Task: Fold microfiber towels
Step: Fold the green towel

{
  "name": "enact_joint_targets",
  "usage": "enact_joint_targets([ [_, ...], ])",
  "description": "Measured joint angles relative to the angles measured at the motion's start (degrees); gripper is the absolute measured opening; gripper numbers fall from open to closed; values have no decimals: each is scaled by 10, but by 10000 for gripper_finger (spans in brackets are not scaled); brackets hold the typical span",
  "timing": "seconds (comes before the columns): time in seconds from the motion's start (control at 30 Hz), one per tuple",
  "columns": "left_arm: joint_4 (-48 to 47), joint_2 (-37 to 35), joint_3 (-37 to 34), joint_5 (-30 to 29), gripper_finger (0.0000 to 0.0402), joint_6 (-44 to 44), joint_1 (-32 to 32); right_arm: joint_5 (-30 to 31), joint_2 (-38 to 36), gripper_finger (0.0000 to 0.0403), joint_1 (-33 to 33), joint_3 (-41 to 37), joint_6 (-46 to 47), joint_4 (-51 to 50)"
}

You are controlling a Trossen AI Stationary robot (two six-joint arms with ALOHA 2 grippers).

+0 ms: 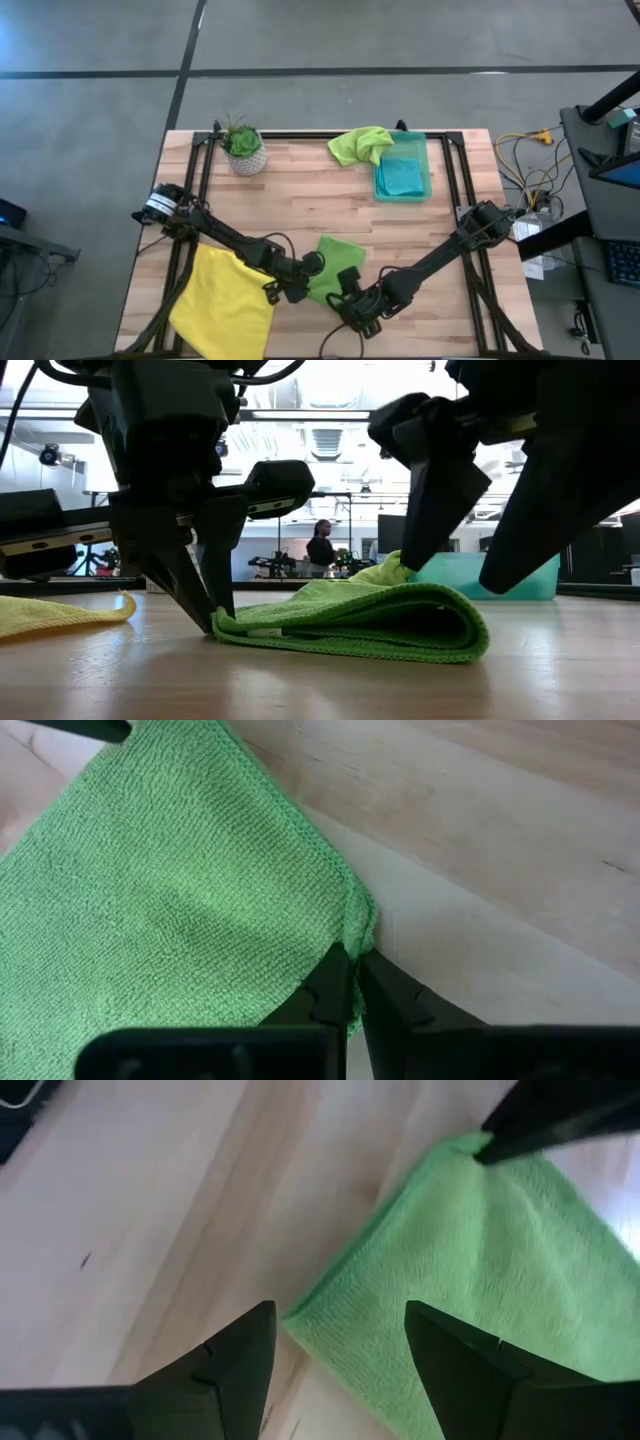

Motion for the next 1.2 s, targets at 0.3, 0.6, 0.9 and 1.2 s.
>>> enact_joint_targets([
  [0.3, 0, 0, 1, 1, 0, -1, 0, -54, 0, 219, -2, -41, -11, 14],
  [0.6, 3, 0, 0, 3, 0, -18, 1, -54, 0, 219, -19, -44, -8, 38],
  [0.9, 11, 0, -1, 7, 0, -31, 4, -92, 0, 219, -29, -72, -10, 77],
  [1.2, 19, 0, -1, 17, 0, -65, 13, -87, 0, 179, -29, -81, -7, 89],
])
